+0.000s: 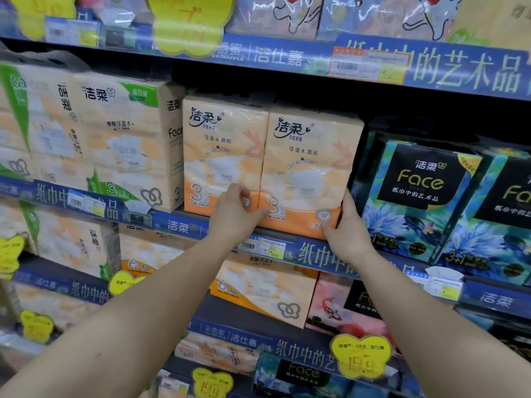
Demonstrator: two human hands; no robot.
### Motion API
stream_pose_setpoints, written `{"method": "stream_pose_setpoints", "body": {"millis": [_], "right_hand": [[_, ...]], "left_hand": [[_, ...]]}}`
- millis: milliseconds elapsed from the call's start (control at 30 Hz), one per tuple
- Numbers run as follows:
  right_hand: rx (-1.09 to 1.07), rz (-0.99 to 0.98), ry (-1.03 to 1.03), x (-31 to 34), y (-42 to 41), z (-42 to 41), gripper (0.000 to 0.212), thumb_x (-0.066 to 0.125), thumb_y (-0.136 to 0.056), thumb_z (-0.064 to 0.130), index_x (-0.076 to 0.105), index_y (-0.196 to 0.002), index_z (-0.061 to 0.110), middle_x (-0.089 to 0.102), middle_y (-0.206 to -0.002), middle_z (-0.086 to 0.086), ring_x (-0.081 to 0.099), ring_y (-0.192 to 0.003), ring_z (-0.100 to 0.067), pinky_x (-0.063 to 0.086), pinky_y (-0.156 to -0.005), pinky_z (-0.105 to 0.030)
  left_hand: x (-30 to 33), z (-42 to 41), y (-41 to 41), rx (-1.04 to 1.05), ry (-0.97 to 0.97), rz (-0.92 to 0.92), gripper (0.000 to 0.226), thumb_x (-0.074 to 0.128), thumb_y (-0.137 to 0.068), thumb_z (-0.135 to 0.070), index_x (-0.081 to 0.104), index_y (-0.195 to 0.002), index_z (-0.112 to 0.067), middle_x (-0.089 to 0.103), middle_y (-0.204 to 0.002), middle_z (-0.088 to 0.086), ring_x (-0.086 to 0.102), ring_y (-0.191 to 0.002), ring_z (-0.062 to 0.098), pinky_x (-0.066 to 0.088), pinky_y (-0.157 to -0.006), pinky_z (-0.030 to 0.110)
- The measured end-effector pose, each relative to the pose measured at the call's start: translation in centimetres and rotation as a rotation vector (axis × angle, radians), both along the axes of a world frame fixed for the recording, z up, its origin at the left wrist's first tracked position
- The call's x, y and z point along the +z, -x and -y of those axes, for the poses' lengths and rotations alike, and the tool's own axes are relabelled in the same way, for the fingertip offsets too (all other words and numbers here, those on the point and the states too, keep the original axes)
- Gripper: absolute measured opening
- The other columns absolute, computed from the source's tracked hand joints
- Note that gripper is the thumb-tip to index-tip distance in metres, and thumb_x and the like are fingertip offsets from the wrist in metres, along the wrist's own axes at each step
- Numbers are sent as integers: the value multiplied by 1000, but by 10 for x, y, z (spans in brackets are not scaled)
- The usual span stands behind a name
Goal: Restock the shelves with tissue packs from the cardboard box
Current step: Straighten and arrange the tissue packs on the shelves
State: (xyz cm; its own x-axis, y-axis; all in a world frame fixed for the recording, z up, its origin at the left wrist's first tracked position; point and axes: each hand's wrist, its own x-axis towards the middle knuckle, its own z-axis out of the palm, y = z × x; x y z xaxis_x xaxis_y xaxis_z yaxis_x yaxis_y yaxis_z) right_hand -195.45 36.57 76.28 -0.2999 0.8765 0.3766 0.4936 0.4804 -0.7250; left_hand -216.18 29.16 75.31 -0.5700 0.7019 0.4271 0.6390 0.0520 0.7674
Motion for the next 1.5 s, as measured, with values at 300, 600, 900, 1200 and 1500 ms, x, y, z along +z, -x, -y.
{"method": "stream_pose_setpoints", "body": {"millis": [300,600,900,1200,1500], "right_hand": [[5,20,-40,-6,1,-5,78,58,-93,17,11,-151,38,57,-116,11,60,-83,-15,49,-57,-29],[-245,-237,-348,-15,42,43,63,61,-85,16,37,-143,12,44,-138,-8,36,-131,-25,29,-111,-40],[424,51,-169,-13,143,96,52,58,-92,19,40,-140,28,44,-135,10,42,-124,-8,39,-106,-32],[469,120,-85,-10,215,108,60,59,-90,20,35,-144,28,46,-137,3,45,-125,-14,41,-97,-28],[460,202,-42,-9,253,106,73,60,-92,26,19,-153,27,31,-154,2,31,-140,-17,28,-106,-23]], "left_hand": [[5,12,30,287,-65,196,72,66,-84,-40,31,-143,-17,26,-147,11,28,-136,31,31,-107,41],[0,27,51,385,-240,145,66,64,-85,-29,35,-141,-11,33,-139,13,32,-130,30,34,-107,43],[-3,57,141,434,66,312,81,55,-83,-40,16,-149,-14,19,-154,23,30,-136,40,36,-107,49],[-12,68,160,388,228,131,79,49,-81,-58,18,-146,-25,40,-143,19,41,-129,37,39,-103,54],[-13,84,208,297,123,100,87,66,-81,-52,18,-150,-28,23,-154,7,32,-138,29,35,-109,48]]}}
